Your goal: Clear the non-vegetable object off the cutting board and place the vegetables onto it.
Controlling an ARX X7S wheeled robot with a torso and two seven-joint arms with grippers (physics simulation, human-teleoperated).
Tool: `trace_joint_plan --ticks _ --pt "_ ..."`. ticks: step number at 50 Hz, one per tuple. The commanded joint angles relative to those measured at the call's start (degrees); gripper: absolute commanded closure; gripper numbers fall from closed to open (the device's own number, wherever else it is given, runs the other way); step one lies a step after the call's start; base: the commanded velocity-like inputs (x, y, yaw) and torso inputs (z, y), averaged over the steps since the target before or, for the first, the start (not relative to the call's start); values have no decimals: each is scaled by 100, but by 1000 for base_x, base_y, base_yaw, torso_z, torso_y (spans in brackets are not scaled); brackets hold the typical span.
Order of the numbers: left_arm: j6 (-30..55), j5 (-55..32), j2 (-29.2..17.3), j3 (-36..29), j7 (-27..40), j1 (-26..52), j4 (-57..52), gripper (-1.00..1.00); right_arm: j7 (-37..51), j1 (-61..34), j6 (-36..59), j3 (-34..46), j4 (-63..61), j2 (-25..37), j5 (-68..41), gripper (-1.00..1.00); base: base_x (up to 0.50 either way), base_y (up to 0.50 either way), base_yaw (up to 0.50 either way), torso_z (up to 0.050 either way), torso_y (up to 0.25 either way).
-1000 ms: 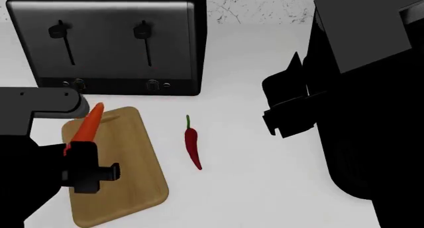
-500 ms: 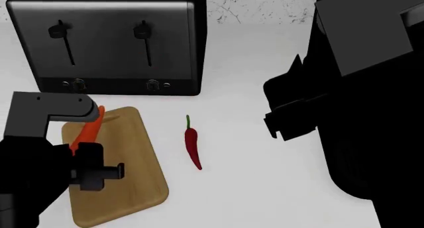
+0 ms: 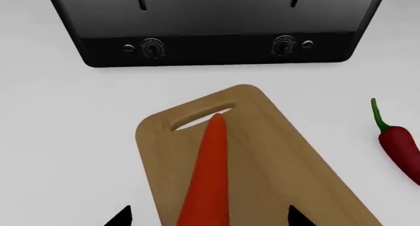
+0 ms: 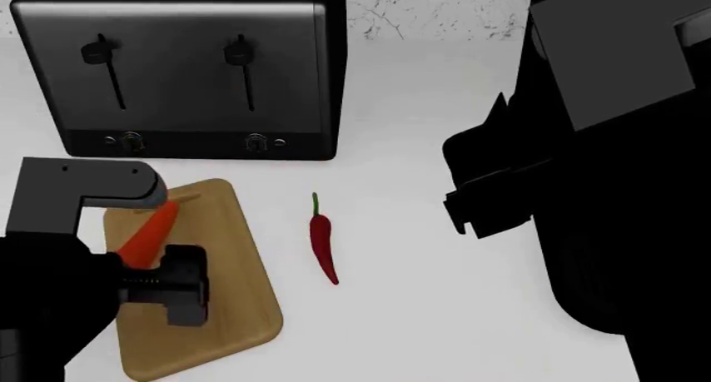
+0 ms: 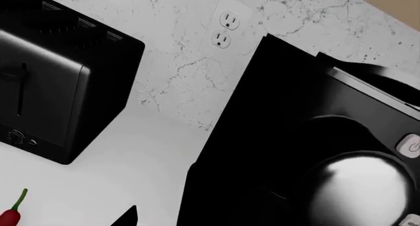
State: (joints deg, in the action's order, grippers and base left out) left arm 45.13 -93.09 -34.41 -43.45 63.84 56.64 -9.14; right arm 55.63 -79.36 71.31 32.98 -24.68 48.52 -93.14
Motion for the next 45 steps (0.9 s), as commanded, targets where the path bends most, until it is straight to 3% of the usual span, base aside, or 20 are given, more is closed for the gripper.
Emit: trace_joint_plan --ticks 1,13,26,40,45 --pt "52 -203 -12 251 65 156 -313 -100 -101 -86 36 -114 20 -114 31 -100 0 0 0 0 0" --pt "48 -987 -467 673 480 396 -1285 -100 -54 -205 93 -30 97 -176 -39 -100 0 0 0 0 0" --pt "-70 -1132 -737 964 518 510 -1790 -100 -222 -287 144 113 385 -355 -119 -100 0 0 0 0 0" --pt "-846 -1079 -1240 1681 370 -262 -2634 -100 -588 -274 -29 94 1151 -650 -651 -100 0 0 0 0 0" --pt "-1319 -1018 -1480 2049 260 -945 -2946 -100 -795 -343 -57 133 1561 -802 -640 -100 0 0 0 0 0"
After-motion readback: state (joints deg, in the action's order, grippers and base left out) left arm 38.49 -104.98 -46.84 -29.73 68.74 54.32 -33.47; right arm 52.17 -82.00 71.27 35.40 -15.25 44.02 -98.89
